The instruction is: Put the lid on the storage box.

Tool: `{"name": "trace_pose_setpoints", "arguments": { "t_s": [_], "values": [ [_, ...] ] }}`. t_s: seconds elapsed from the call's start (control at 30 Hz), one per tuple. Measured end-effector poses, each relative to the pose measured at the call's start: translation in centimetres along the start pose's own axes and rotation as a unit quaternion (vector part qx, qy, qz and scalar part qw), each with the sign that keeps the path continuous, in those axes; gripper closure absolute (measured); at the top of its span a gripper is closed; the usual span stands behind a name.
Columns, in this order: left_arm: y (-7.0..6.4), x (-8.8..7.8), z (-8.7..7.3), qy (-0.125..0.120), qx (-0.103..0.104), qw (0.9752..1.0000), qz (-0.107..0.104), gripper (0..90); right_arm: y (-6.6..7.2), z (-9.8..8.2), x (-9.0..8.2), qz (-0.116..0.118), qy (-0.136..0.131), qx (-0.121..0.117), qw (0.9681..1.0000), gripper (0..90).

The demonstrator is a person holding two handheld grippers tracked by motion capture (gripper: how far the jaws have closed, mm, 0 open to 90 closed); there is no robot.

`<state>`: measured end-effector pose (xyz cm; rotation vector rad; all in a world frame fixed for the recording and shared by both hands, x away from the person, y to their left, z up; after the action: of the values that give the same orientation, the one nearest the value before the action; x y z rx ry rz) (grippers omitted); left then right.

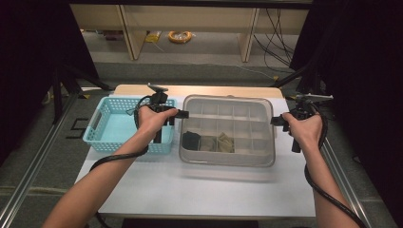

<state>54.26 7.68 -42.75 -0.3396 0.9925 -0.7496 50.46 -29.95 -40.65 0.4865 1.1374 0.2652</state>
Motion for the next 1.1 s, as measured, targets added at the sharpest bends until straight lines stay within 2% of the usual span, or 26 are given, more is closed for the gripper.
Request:
{"name": "trace_pose_setpoints", "arguments": {
  "t_s": [0.03,0.07,0.1,0.13,0.17,0.23,0.27,0.3,0.33,0.43,0.47,0.5,0.53,0.57,0.6,0.63,0.67,0.7,0.73,0.77,0.8,0.9,0.97,1.0,1.07,1.1],
  "values": [
    [0.1,0.1,0.0,0.006,-0.003,1.0,-0.002,69.6,-0.1,0.0,0.2,0.0,-0.001,-0.005,1.0,79.6],
    [0.3,0.2,0.0,0.009,0.001,0.9999,0.009,68.9,0.0,0.1,0.4,0.004,0.001,0.007,1.0,79.7],
    [0.3,0.4,0.1,0.005,-0.012,0.9999,0.011,68.4,0.0,0.2,0.5,0.007,0.002,0.01,0.9999,79.8],
    [0.7,0.6,0.3,0.003,0.003,1.0,0.008,68.1,-0.1,0.2,0.6,0.005,0.006,0.009,0.9999,79.9],
    [0.5,0.7,0.2,0.005,-0.022,0.9997,0.012,67.8,-0.3,0.3,0.8,0.003,0.009,0.016,0.9998,79.9],
    [0.6,0.9,0.2,0.007,-0.017,0.9997,0.016,67.1,0.0,0.4,0.9,0.017,0.014,0.038,0.999,79.9],
    [0.5,1.0,0.2,0.006,-0.018,0.9996,0.019,66.7,-0.3,0.6,1.3,0.009,-0.006,0.027,0.9996,79.9],
    [0.5,1.1,0.2,0.007,-0.016,0.9996,0.022,66.0,-0.2,0.4,1.2,0.017,0.012,0.037,0.9991,79.9],
    [0.6,1.2,0.2,0.007,-0.013,0.9995,0.028,65.5,-0.4,0.6,1.3,0.0,0.004,0.031,0.9995,79.9],
    [0.8,1.5,0.3,0.01,0.002,0.999,0.043,64.0,-0.6,0.5,1.6,-0.007,0.013,0.031,0.9994,79.9],
    [0.8,1.7,0.3,0.006,0.006,0.9985,0.053,63.8,-1.2,0.9,1.9,-0.011,-0.007,-0.009,0.9999,80.4],
    [1.0,1.6,0.3,0.009,0.024,0.9977,0.063,63.0,-1.2,0.9,1.9,-0.017,-0.006,-0.003,0.9998,82.0],
    [1.0,1.5,0.5,0.001,0.022,0.9977,0.064,62.7,-1.5,1.0,2.0,-0.021,-0.014,-0.018,0.9995,82.0],
    [0.9,1.4,0.6,-0.003,0.028,0.9971,0.07,62.2,-1.5,1.0,2.0,-0.028,-0.016,-0.012,0.9994,82.4],
    [0.8,1.3,0.7,-0.007,0.036,0.9967,0.073,62.4,-0.9,0.6,1.7,-0.025,-0.003,0.024,0.9994,83.9],
    [0.7,1.0,0.8,-0.015,0.043,0.996,0.077,63.6,-0.9,0.6,1.7,-0.028,-0.008,0.026,0.9992,85.7],
    [0.5,0.7,0.8,-0.016,0.058,0.9948,0.082,66.8,-1.2,0.5,1.6,-0.037,-0.008,0.006,0.9993,88.4],
    [0.2,0.4,0.7,-0.016,0.072,0.9936,0.086,70.5,-1.1,0.2,1.4,-0.037,-0.009,0.001,0.9993,90.0],
    [-0.2,-0.1,0.4,-0.013,0.087,0.9924,0.086,73.6,-1.0,-0.1,1.2,-0.055,-0.003,0.007,0.9985,90.0],
    [-0.5,-0.5,-0.1,-0.005,0.104,0.9909,0.085,77.1,-0.9,-0.7,1.1,-0.03,-0.013,-0.002,0.9995,90.0],
    [-0.9,-0.8,-0.5,-0.002,0.113,0.9902,0.081,79.6,-1.5,-1.0,1.0,-0.026,-0.023,-0.054,0.9979,90.0],
    [-2.8,-2.3,-3.1,0.032,0.158,0.9851,0.06,84.3,-1.8,-3.0,0.3,-0.057,-0.014,-0.077,0.9953,90.0],
    [-4.1,-3.3,-5.2,0.049,0.194,0.9785,0.049,86.8,-1.2,-4.9,-0.5,-0.049,0.001,-0.052,0.9974,90.0],
    [-4.7,-3.7,-6.3,0.056,0.206,0.9761,0.041,87.7,-0.7,-6.1,-1.1,-0.035,0.029,-0.028,0.9985,90.0],
    [-5.4,-4.6,-8.4,0.079,0.238,0.9674,0.039,89.2,-1.2,-7.4,-1.8,-0.04,0.028,-0.06,0.997,90.0],
    [-5.8,-4.9,-9.7,0.089,0.245,0.9648,0.036,89.3,-0.7,-8.4,-2.3,-0.038,0.043,-0.023,0.9981,90.0]
  ]
}}
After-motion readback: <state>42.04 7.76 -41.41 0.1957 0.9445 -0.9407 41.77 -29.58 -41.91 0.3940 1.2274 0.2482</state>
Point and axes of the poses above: each handheld gripper's, and its own axes: x roughly forward along the jaws, z roughly out of its top, y roughly to its left, the point moved 6 cm from there along x, roughly forward along the jaws, and after that the axes turned 5 degrees about y, right-handed, at the moved point
